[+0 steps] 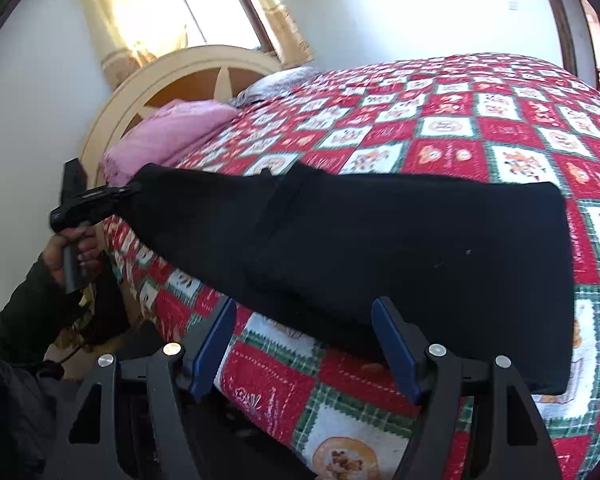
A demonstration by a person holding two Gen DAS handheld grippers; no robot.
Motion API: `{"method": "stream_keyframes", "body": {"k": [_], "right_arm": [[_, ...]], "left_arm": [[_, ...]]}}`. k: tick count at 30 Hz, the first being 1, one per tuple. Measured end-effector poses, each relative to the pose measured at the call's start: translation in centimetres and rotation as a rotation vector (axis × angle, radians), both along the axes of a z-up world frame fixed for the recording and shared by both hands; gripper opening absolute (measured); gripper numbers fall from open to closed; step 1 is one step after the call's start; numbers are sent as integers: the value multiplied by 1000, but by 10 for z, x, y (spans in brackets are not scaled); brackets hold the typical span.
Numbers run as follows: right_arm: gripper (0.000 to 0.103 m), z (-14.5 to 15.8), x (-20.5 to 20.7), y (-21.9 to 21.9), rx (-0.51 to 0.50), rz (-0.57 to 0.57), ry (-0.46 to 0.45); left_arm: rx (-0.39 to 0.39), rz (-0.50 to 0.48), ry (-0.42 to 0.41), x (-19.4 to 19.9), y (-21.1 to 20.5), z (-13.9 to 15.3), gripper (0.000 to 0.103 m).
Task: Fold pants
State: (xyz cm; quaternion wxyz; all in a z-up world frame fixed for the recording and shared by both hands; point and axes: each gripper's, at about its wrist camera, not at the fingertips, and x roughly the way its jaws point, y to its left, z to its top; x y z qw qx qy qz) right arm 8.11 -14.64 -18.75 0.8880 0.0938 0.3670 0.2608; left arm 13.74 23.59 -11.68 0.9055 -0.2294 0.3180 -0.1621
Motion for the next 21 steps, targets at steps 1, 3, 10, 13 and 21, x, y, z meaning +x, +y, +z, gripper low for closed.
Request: {"method": "stream_keyframes", "body": {"k": [1, 3, 10, 13, 21], "right_arm": [[71, 2, 0, -3, 8, -11, -6], [71, 5, 0, -8, 21, -33, -17], [71, 21, 1, -41, 65, -151, -73], [71, 29, 0, -64, 90, -230, -98], [72, 28, 4, -110, 130, -410, -98]], "left_arm": [[-15, -23, -11, -1, -6, 7, 17], [-28, -61, -34, -2, -20, 20, 17], [-51, -216, -83, 2, -94, 60, 17], [-56, -293, -112, 3, -126, 75, 17], [-31, -534, -121, 18, -231, 97, 17]]}}
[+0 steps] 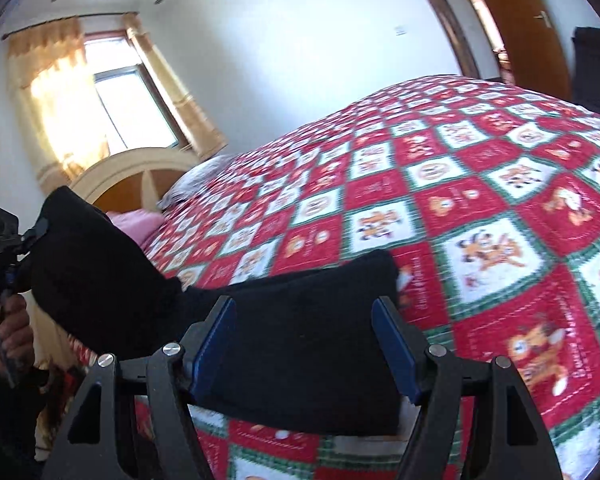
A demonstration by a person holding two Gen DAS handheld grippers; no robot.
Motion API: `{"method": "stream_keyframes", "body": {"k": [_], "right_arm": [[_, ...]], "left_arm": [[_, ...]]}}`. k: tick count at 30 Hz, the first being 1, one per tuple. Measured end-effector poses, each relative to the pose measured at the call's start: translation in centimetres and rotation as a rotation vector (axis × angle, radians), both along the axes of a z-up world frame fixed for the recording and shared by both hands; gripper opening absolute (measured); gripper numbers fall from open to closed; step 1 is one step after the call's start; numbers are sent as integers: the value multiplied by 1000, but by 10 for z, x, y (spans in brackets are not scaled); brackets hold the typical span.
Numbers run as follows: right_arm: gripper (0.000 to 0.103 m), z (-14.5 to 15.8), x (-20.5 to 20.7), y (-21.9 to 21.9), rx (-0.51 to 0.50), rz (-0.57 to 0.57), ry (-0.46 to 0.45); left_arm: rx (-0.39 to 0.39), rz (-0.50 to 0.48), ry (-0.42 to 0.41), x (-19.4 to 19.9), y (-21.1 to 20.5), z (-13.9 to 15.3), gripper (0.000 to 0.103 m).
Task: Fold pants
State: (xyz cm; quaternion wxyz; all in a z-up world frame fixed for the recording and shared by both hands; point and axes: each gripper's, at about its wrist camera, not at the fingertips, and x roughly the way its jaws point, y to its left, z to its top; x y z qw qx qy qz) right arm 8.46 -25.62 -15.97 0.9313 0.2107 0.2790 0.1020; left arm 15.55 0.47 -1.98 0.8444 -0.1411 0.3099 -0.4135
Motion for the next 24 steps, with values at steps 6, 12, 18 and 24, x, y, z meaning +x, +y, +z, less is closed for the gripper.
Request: {"method": "stream_keyframes", "body": {"k": [6, 12, 18, 24], "right_arm": [[72, 0, -1, -16, 25, -53, -9], [72, -4, 0, -29, 70, -69, -6], [73, -12, 3, -41, 120, -99, 20], [73, -17, 6, -49, 153, -108, 36]], "left_arm": [[96, -103, 86, 15, -70, -34, 17], [263, -132, 115, 14, -135, -79, 17], [315, -138, 116, 10, -166, -102, 18], [259, -154, 110, 5, -166, -95, 24]]}}
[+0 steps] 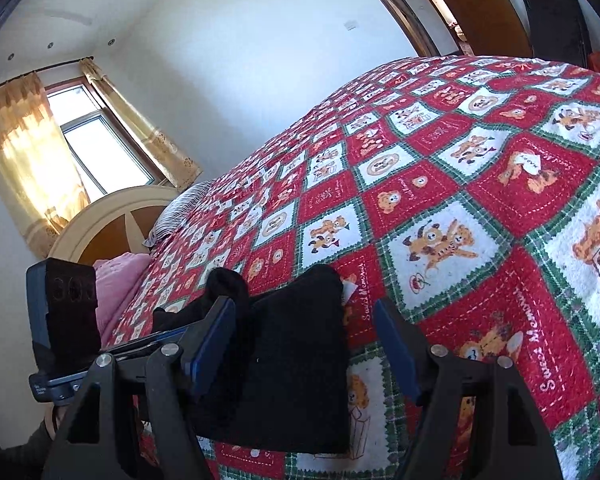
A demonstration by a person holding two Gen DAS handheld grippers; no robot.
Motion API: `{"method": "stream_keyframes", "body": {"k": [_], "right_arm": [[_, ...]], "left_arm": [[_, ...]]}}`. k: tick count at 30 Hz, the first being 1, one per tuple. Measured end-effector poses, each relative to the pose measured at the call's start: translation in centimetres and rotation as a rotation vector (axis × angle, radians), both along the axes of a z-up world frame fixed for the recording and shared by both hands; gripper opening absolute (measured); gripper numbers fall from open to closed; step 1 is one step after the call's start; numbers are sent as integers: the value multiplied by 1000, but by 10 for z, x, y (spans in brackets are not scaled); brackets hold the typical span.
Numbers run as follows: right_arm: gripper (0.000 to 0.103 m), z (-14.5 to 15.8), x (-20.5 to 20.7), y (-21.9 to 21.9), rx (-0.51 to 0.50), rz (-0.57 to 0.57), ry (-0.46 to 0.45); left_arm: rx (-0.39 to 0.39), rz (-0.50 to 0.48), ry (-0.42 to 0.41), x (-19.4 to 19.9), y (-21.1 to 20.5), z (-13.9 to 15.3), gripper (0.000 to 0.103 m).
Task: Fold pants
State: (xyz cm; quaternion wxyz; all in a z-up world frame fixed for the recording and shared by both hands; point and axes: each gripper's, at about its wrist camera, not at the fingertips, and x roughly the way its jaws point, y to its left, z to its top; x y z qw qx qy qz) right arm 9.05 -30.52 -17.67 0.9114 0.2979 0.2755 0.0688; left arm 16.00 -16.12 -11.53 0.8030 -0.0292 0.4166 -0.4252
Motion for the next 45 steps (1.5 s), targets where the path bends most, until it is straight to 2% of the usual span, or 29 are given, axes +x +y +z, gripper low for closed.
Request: {"method": "stream_keyframes", "body": {"k": [3, 4, 5, 7, 8, 11, 14, 18, 21, 22, 23, 24, 26, 27, 30, 33, 38, 42, 45], "right_arm": [[73, 1, 0, 3, 12, 25, -4], [73, 1, 0, 5, 16, 39, -4], [73, 1, 1, 8, 21, 55, -2], [73, 2, 2, 18, 36, 97, 4], [73, 2, 3, 22, 45, 114, 9], [73, 0, 9, 35, 97, 179, 50], [73, 3, 19, 48, 108, 229, 92], [73, -6, 37, 59, 103, 238, 208], [73, -15, 45, 61, 86, 207, 264], [69, -18, 46, 63, 86, 208, 270], [45, -17, 46, 65, 81, 212, 268], [31, -16, 47, 68, 70, 229, 268], [19, -11, 46, 75, 18, 243, 256], [15, -6, 44, 76, 8, 251, 238], [15, 12, 35, 73, -19, 258, 166], [15, 20, 27, 64, -27, 245, 134], [15, 4, 22, 41, -14, 188, 185], [17, -20, 18, 28, -21, 152, 259], [24, -15, 14, 24, -39, 128, 262]], "left_arm": [[-16, -14, -39, -9, 9, 9, 41], [-23, -1, -61, -11, 15, 12, 49], [-24, 28, -94, -14, 26, 16, 59], [-22, 77, -128, -17, 43, 18, 68], [-18, 112, -147, -18, 55, 17, 70], [49, 214, -208, -17, 79, 10, 70], [121, 283, -228, -11, 94, 0, 70], [144, 341, -222, -1, 106, -15, 72], [163, 361, -219, 2, 106, -25, 79], [170, 366, -218, 3, 107, -27, 83], [173, 372, -219, 3, 108, -29, 87], [172, 375, -221, 2, 109, -29, 89], [170, 391, -226, 3, 111, -29, 97], [166, 399, -227, 2, 113, -28, 98], [158, 412, -221, 4, 116, -28, 99], [178, 434, -219, 8, 118, -33, 100], [204, 441, -175, 18, 118, -50, 101], [189, 431, -153, 18, 118, -57, 103], [191, 434, -159, 16, 116, -55, 103]]}}
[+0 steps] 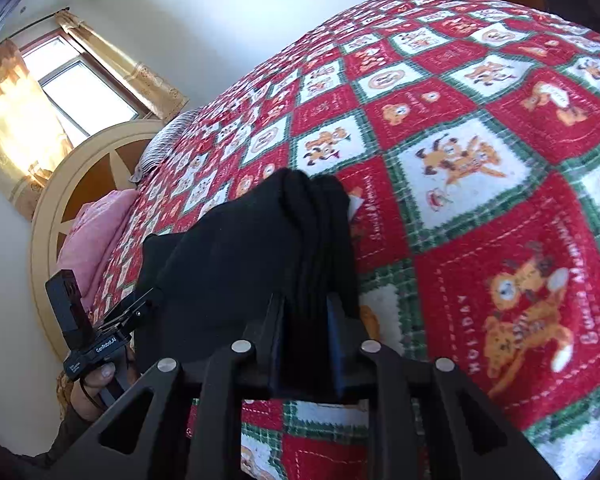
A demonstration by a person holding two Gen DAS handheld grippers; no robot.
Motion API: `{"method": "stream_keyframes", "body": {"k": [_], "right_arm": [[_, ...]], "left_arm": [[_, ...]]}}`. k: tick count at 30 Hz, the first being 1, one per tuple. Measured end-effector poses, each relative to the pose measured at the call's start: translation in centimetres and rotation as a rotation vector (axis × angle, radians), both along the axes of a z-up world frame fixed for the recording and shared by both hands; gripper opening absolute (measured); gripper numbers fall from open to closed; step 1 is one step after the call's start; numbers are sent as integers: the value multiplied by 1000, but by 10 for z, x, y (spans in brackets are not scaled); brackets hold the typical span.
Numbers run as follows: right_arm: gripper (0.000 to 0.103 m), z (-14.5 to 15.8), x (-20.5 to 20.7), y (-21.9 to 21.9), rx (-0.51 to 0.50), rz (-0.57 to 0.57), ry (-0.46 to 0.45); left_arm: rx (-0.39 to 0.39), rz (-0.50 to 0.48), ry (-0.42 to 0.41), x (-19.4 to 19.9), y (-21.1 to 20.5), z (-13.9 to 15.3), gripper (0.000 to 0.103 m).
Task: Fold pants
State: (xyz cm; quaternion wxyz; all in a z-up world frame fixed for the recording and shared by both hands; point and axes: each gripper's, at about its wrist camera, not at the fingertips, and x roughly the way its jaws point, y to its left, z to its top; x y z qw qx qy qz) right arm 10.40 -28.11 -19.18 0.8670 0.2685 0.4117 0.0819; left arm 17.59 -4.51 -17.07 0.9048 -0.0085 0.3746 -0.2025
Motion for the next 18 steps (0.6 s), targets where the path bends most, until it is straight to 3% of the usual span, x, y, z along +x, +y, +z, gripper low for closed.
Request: {"method": "stream_keyframes", "body": {"k": [2, 5, 10, 13, 16, 18], "right_arm": [[36, 14, -3, 2, -82, -31, -27], [40, 40, -4, 7, -142, -52, -113], [40, 61, 24, 46, -108, 123, -200], [41, 47, 47, 63, -110, 182, -162], [41, 21, 60, 51, -213, 29, -30], [39, 11, 56, 35, -136, -3, -30]], "left_arm": [[-1, 3, -2, -1, 0, 1, 103], [-7, 9, -4, -1, 1, 2, 103], [-11, 16, -32, -5, 1, 5, 103], [-2, 24, -46, -3, 3, 5, 103], [-23, 32, -28, 3, 8, 0, 103], [-60, 37, -3, 5, 12, -3, 103]]}}
